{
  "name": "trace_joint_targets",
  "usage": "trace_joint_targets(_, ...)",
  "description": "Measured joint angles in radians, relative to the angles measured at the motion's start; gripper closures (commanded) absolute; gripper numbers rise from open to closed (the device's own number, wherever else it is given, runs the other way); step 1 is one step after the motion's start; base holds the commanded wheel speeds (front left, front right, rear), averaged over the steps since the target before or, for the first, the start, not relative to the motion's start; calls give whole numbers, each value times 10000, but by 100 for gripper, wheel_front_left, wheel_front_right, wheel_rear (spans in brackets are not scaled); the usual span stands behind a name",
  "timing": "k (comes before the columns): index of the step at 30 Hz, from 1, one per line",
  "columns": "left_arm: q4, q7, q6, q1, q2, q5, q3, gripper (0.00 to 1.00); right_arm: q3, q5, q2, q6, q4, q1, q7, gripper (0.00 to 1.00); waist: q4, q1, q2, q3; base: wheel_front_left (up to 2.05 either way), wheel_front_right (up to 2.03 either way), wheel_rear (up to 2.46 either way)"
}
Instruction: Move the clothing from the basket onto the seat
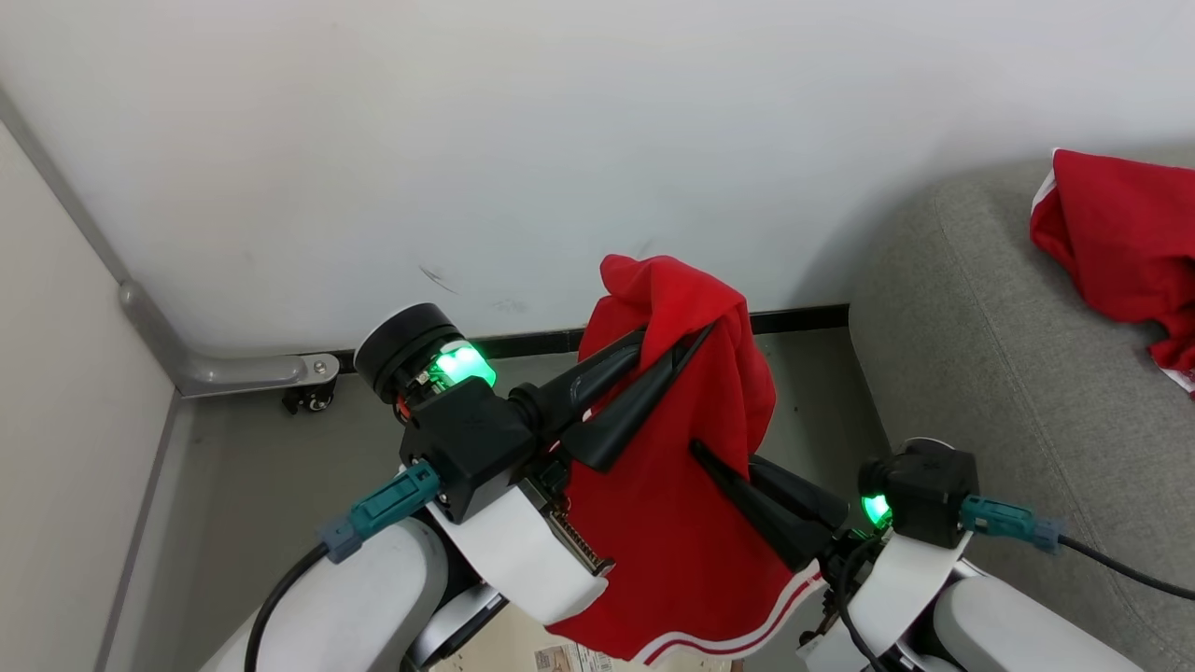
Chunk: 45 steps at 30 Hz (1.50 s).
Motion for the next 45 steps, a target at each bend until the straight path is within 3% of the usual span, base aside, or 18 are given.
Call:
trace_joint_targets(8,221,105,71,-12,-33,-10,121,100,-234,395,-33,0,-161,-160,2,100,15,0,0,117,0,0,0)
trace_joint_targets(11,286,173,104,-12,-36,-38,207,65,-485,403,-42,0,-245,-162,2,100,-6,0,0,156,0,0,0)
trace_joint_targets(12,299,171,130,-11,-44,-46,228,51,-577,399,-46,0,-267,-171,2,100,-16,0,0,168,0,0,0)
trace_joint_targets(13,314,171,182,-9,-56,-81,247,27,-679,374,-54,0,-282,-180,2,100,-27,0,0,180,0,0,0)
trace_joint_targets(14,332,171,196,-9,-58,-104,257,9,-790,368,-67,0,-309,-186,2,100,-37,0,0,192,0,0,0)
trace_joint_targets(15,353,171,203,-6,-59,-111,265,0,-903,353,-71,0,-332,-189,2,100,-48,0,0,203,0,0,0)
trace_joint_targets(32,545,263,360,165,-67,-209,251,0,-2986,-280,-50,0,-688,-93,2,100,-324,0,0,415,0,0,0)
trace_joint_targets(45,727,276,182,134,-288,-403,-90,0,-4335,-807,71,0,-1116,722,0,100,-888,0,0,578,0,0,0)
